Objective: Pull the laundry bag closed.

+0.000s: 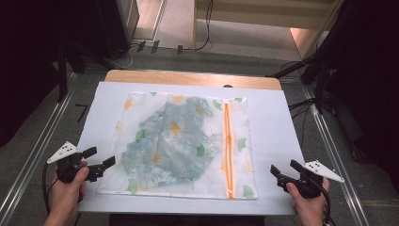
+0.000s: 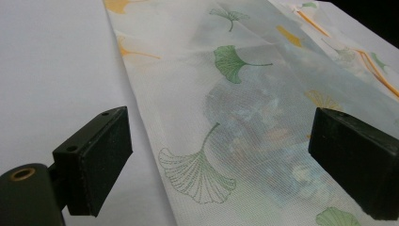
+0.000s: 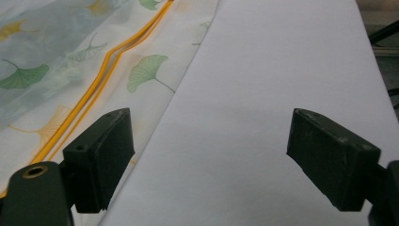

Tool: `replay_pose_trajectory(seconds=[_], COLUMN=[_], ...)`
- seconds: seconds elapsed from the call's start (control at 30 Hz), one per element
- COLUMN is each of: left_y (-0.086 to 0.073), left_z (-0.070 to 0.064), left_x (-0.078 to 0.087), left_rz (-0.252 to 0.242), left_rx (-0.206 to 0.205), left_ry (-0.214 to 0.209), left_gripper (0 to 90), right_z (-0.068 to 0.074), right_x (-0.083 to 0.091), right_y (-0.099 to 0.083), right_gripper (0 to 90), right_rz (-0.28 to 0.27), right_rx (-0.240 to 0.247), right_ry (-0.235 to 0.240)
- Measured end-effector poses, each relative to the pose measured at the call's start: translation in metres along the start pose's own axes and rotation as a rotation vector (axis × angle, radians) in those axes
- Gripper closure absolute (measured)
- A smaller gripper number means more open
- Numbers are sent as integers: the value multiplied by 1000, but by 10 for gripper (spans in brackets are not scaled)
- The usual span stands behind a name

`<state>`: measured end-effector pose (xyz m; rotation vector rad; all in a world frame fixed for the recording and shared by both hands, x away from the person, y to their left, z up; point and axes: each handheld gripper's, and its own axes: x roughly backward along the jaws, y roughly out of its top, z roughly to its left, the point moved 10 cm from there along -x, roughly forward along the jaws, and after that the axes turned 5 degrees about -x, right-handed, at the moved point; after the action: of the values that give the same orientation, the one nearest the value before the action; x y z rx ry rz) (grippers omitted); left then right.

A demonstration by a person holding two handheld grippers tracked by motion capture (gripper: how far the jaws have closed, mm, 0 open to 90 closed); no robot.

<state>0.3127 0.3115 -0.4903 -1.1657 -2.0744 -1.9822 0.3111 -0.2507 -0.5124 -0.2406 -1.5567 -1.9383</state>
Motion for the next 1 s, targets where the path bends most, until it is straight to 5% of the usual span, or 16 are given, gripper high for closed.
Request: replay_pose_trajectory(seconds=[0.1,0.17,0.27,0.3,0.4,0.53,0.6,0.77,0.9,1.0], left_y=[0,1,2,2,2,3,2,1,-3,-6], left_z=[-1,-3,-6,-8,-10,-16,-27,-53,-94,-109], left_x=[0,0,0,1,2,0,-4,-18,-36,-42], left_rz=[-5,-10,-20,-24,-26,-28,-7,27,83,100], left_rx=[-5,-15,-22,-19,-5,0,-6,-9,-85,-97], left_ry=[6,10,21,15,0,-34,-48,-105,-176,-209], left_gripper=[169,191,400,400,636,769,866,900,900,900], right_z=[3,2,4,4,9,17,33,61,96,107], right_x=[0,2,10,10,11,6,2,-3,-6,-7], right_y=[0,3,12,12,10,7,2,-4,-16,-21], right_gripper=[207,334,491,491,564,710,834,900,900,900], right_rz=[0,-24,-73,-73,-57,-44,1,43,108,131], right_rx=[3,0,-66,-66,-56,-10,8,42,122,119], right_ry=[11,-14,39,39,52,46,118,219,311,347])
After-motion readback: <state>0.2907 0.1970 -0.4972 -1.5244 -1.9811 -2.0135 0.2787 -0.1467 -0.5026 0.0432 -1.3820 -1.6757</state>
